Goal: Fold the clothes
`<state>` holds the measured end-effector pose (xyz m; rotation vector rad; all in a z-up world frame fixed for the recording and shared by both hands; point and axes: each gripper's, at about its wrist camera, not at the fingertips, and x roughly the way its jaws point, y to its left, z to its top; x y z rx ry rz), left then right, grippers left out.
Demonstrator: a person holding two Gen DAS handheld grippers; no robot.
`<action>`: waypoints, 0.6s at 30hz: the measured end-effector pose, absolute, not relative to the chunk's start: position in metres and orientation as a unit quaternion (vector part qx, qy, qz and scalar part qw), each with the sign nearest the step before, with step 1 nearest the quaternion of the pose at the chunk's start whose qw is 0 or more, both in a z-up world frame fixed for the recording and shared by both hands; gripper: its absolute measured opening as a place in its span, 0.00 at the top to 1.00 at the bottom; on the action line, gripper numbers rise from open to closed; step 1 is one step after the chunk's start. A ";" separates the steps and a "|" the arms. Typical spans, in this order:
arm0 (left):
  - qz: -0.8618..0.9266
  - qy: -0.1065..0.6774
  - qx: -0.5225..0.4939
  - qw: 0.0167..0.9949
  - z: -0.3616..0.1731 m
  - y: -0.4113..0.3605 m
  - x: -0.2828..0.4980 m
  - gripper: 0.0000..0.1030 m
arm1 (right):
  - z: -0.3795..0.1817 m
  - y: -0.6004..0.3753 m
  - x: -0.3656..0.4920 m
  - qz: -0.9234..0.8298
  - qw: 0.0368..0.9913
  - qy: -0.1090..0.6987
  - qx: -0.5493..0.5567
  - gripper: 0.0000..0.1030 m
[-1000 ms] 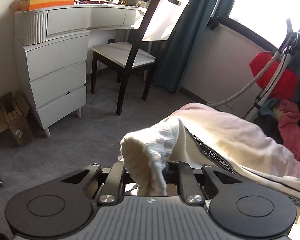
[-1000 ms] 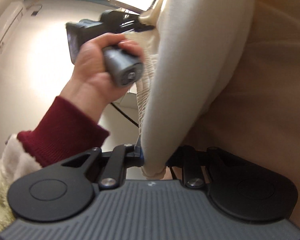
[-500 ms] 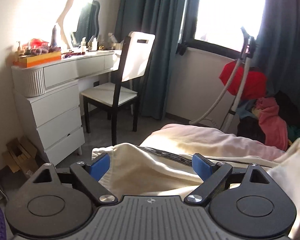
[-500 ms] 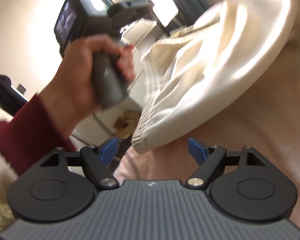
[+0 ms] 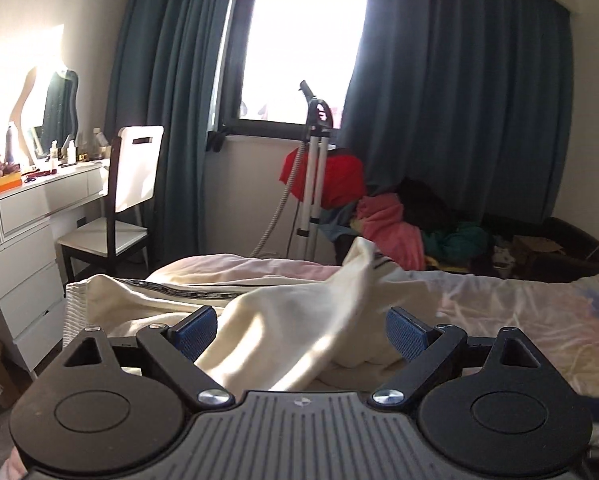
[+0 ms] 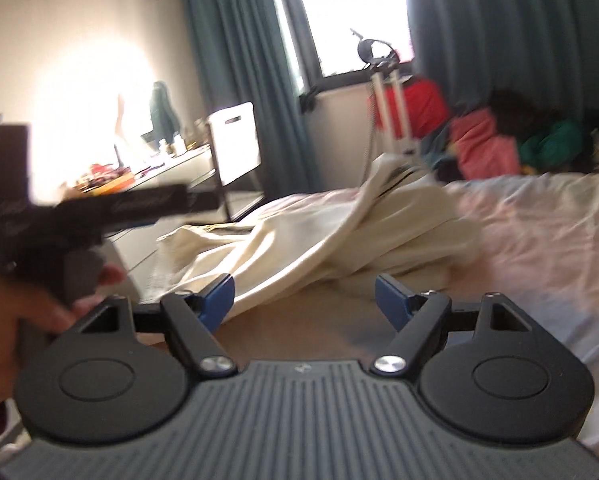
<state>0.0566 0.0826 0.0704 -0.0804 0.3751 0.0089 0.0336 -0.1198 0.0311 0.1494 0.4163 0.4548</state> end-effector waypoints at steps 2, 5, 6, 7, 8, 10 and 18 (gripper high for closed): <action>-0.005 0.178 -0.043 0.983 0.059 0.064 0.044 0.10 | 0.027 -0.143 0.028 0.197 0.961 0.183 0.064 0.23; -0.020 0.169 -0.045 0.984 0.034 0.046 0.035 0.09 | 0.005 -0.171 0.023 0.169 0.970 0.159 0.068 0.23; -0.022 0.174 -0.041 0.984 0.026 0.041 0.036 0.09 | -0.007 -0.179 0.023 0.162 0.972 0.154 0.076 0.23; -0.024 0.180 -0.036 0.983 0.018 0.037 0.037 0.09 | -0.017 -0.184 0.025 0.156 0.972 0.155 0.084 0.23; -0.026 0.185 -0.031 0.982 0.011 0.036 0.039 0.09 | -0.027 -0.189 0.027 0.150 0.971 0.162 0.093 0.23; -0.024 0.192 -0.022 0.981 0.001 0.035 0.044 0.09 | -0.039 -0.196 0.030 0.144 0.968 0.174 0.106 0.23; 0.008 0.211 -0.022 0.977 -0.020 0.047 0.065 0.09 | -0.045 -0.195 0.041 0.154 0.968 0.173 0.093 0.23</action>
